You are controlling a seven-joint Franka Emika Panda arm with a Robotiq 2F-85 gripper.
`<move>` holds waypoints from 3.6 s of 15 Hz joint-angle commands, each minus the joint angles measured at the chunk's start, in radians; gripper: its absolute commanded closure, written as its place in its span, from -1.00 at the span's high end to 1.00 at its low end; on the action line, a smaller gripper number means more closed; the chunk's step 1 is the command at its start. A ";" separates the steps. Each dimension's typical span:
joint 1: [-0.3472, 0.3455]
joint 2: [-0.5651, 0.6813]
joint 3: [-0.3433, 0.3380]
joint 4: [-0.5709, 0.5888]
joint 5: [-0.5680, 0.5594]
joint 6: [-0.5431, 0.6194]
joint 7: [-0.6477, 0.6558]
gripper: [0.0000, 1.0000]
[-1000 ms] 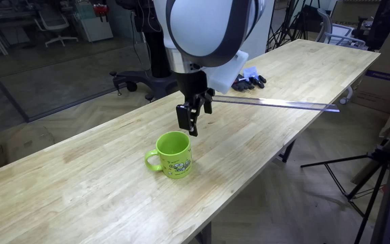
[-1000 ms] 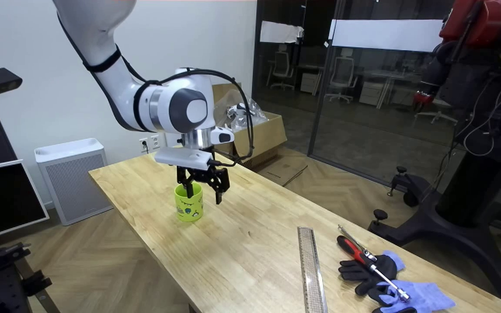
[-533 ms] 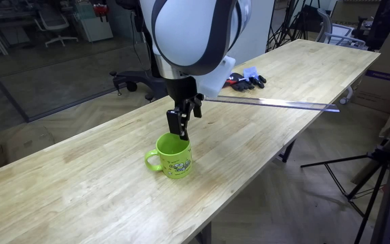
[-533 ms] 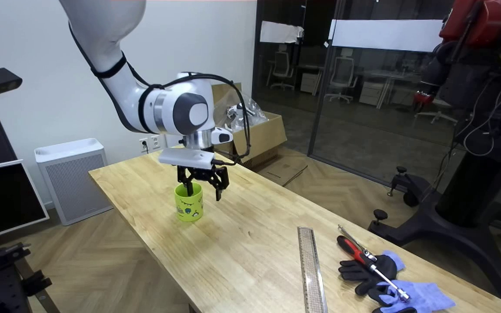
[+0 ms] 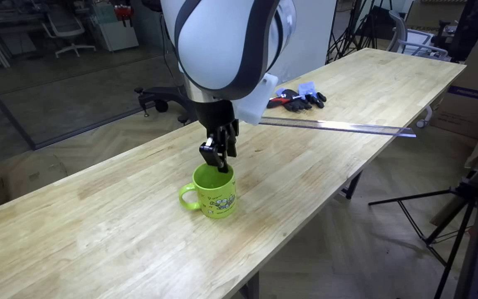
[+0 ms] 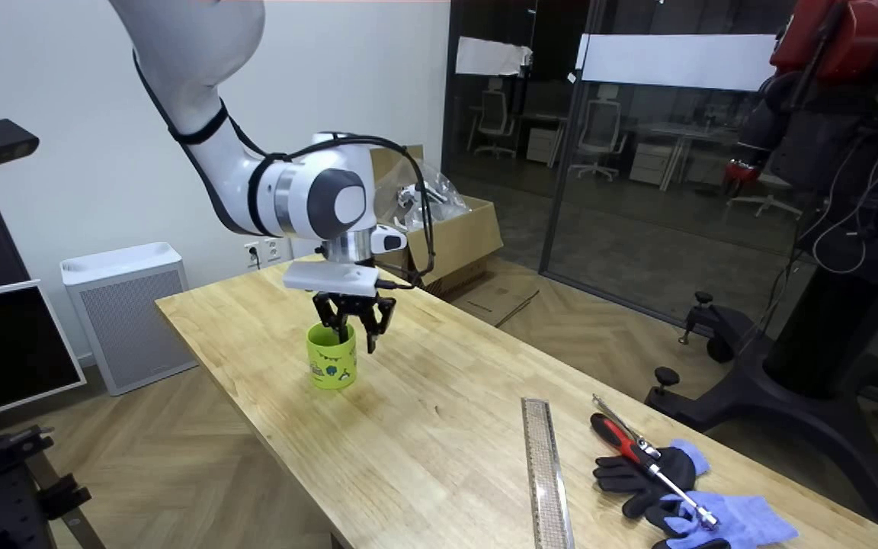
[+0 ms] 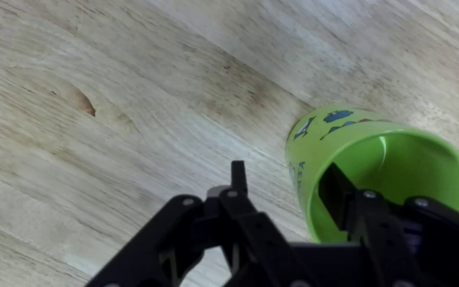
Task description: Move the green mug to the right
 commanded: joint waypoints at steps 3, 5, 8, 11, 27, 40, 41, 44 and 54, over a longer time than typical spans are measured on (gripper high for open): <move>-0.010 0.023 0.016 0.039 0.013 -0.019 -0.043 -0.86; -0.011 0.018 0.019 0.031 0.014 -0.017 -0.050 -0.99; -0.013 -0.003 0.019 0.006 0.017 -0.014 -0.052 -0.95; -0.017 -0.030 0.007 -0.036 0.025 0.006 -0.030 -0.95; -0.206 -0.160 -0.046 -0.321 0.160 0.265 -0.040 -0.95; -0.212 -0.264 -0.061 -0.413 0.174 0.301 -0.021 0.64; -0.210 -0.278 -0.063 -0.421 0.173 0.300 -0.020 0.76; -0.212 -0.317 -0.056 -0.442 0.189 0.284 -0.012 1.00; -0.218 -0.299 -0.054 -0.430 0.192 0.287 -0.035 1.00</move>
